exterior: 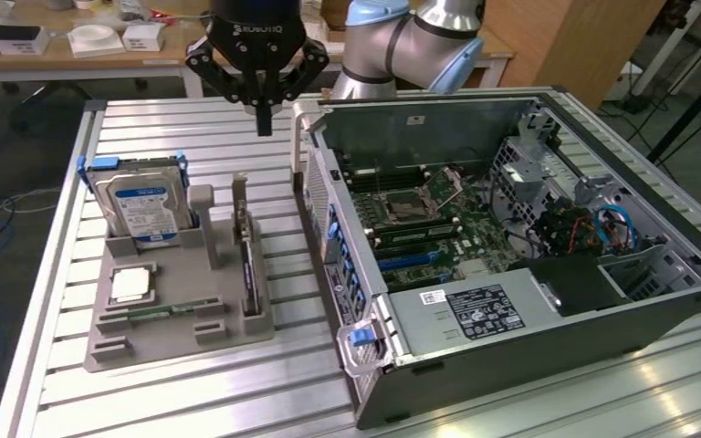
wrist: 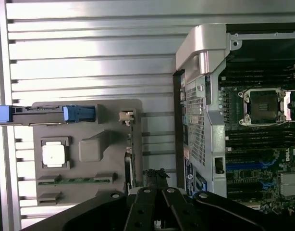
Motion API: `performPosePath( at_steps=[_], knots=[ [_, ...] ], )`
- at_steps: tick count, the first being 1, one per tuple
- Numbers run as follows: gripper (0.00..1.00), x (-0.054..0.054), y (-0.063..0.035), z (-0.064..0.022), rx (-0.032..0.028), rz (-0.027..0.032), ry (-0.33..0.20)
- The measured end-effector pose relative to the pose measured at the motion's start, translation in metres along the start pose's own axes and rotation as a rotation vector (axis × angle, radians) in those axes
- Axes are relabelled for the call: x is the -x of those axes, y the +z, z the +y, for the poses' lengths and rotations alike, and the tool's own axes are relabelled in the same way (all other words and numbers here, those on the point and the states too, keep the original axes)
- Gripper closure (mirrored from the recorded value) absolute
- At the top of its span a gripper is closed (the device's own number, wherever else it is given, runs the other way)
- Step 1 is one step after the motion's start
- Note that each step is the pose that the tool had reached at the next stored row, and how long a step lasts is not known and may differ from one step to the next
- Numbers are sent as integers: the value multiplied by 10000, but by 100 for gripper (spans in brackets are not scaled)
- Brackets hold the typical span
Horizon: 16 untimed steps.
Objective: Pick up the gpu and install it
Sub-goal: 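Reach for the gpu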
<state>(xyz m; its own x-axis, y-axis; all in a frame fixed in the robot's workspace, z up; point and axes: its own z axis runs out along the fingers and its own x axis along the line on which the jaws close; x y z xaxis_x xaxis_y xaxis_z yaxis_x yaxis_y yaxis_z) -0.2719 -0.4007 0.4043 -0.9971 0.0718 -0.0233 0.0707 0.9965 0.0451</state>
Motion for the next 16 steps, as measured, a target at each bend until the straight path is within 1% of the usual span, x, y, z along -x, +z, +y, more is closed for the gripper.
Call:
performPosePath(
  at_steps=[16],
  knots=[
    [89,-265,-6,-19,0,0,-2]
  ],
)
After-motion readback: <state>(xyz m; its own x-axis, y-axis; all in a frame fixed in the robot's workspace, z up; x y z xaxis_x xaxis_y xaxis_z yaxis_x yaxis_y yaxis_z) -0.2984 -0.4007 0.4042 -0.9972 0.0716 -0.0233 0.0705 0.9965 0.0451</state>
